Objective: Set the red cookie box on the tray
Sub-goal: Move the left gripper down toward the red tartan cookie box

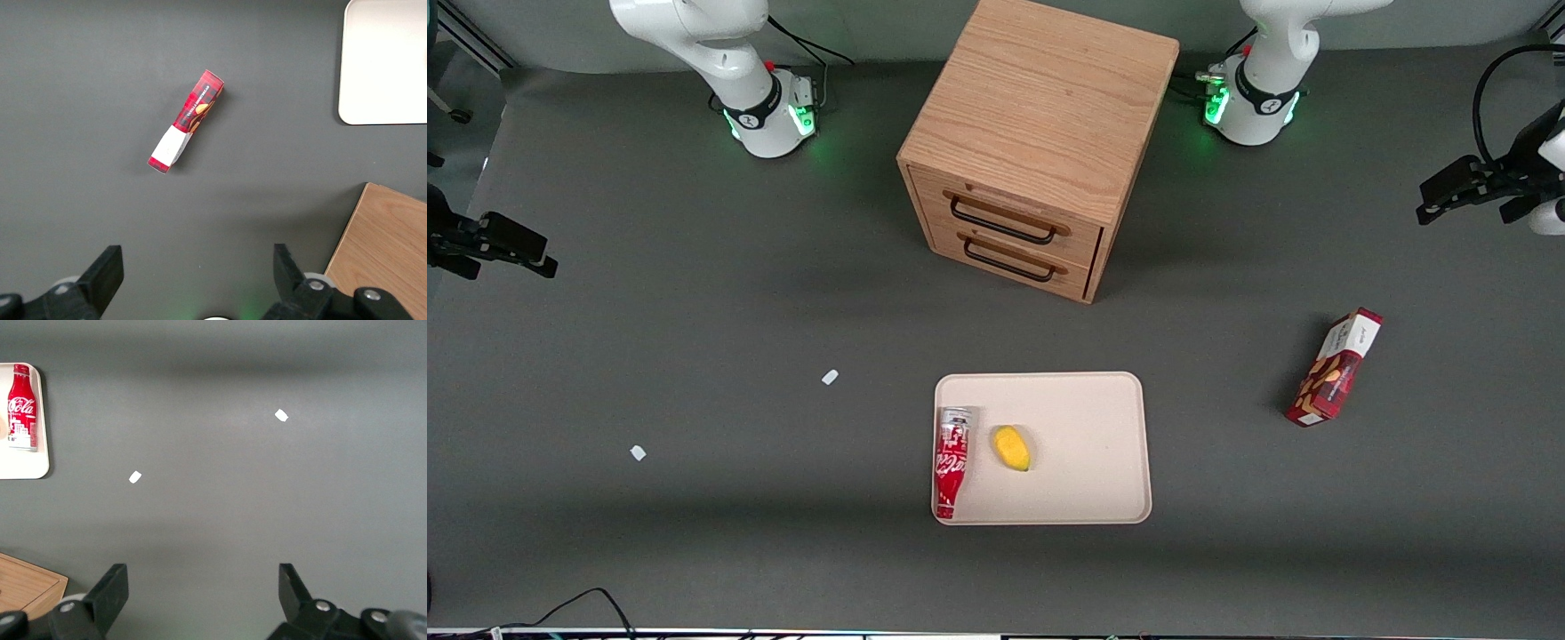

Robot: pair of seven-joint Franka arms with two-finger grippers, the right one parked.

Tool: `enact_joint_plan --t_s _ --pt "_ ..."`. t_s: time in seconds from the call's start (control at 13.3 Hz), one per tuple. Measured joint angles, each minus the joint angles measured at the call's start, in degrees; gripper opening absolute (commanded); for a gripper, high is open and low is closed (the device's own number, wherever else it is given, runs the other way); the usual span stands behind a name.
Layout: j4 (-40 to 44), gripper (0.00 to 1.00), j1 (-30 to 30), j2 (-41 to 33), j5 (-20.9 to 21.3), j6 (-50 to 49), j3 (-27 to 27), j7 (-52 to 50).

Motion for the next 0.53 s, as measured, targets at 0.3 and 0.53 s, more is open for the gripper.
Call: enact_joint_plan --t_s 0.3,0.53 --pt "-0.05 1.0 0.02 0.52 0.0 0.03 -0.01 0.0" --pt "-0.34 1.0 0.01 3.88 0.0 1.24 -0.27 0.84"
